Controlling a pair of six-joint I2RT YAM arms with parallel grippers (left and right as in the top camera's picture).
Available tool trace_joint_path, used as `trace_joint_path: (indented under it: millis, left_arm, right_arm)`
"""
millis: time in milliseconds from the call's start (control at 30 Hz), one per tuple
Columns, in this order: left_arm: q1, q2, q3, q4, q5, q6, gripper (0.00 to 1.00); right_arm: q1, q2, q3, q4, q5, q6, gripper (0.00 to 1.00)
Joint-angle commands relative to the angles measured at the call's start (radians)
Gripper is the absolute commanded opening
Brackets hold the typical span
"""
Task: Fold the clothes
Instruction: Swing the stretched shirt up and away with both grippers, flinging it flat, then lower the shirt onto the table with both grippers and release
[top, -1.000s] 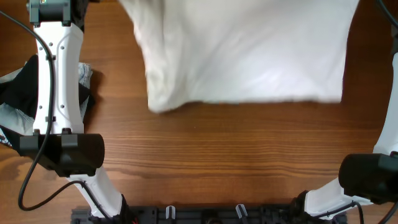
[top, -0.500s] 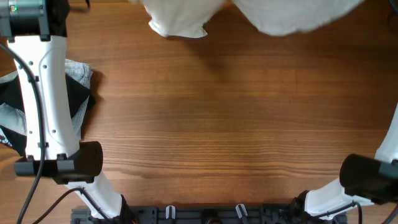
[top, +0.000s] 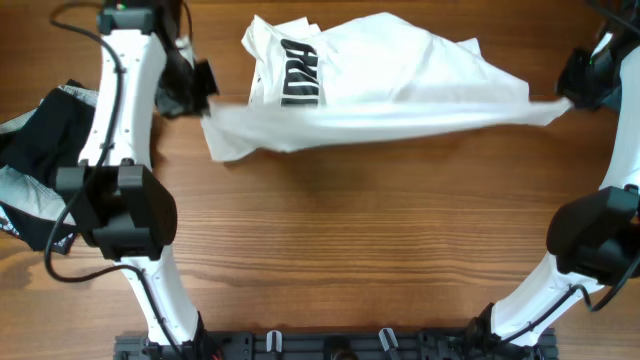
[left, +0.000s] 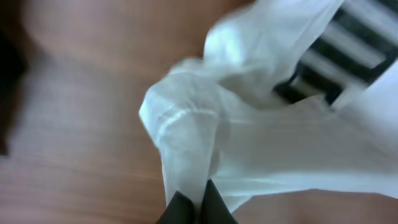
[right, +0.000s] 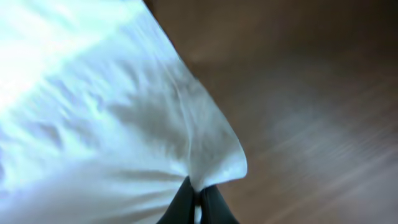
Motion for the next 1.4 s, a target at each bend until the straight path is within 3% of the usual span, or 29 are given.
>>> trace_joint_path:
  millis: [0, 267, 500, 900, 1100, 1367]
  left_arm:
    - [-0.056, -0.011, -0.119, -0.049, -0.017, 0.021, 0.04]
    - [-0.174, -0.056, -0.462, 0.014, -0.021, 0.016, 0.04]
    - [-0.173, -0.315, -0.65, 0.058, -0.07, -0.117, 0.04]
    - [-0.174, -0.67, -0.761, -0.001, -0.033, -0.169, 0.04]
    - [-0.174, -0.729, -0.762, 0.177, -0.032, -0.167, 0.04]
    - [-0.174, -0.638, -0.842, 0.596, -0.101, -0.169, 0.04]
  right_arm:
    - [-0.009, -0.002, -0.097, -0.06, 0.053, 0.024, 0.04]
    - [-0.029, -0.018, -0.332, -0.048, 0.097, 0.079, 0.04]
    - [-0.126, -0.087, -0.489, -0.029, 0.196, 0.188, 0.04]
    - [-0.153, -0.327, -0.61, 0.021, 0.196, 0.216, 0.04]
    - [-0.153, -0.342, -0.67, 0.132, 0.102, 0.123, 0.07]
    - [-0.152, -0.328, -0.681, 0.368, -0.061, 0.045, 0.09]
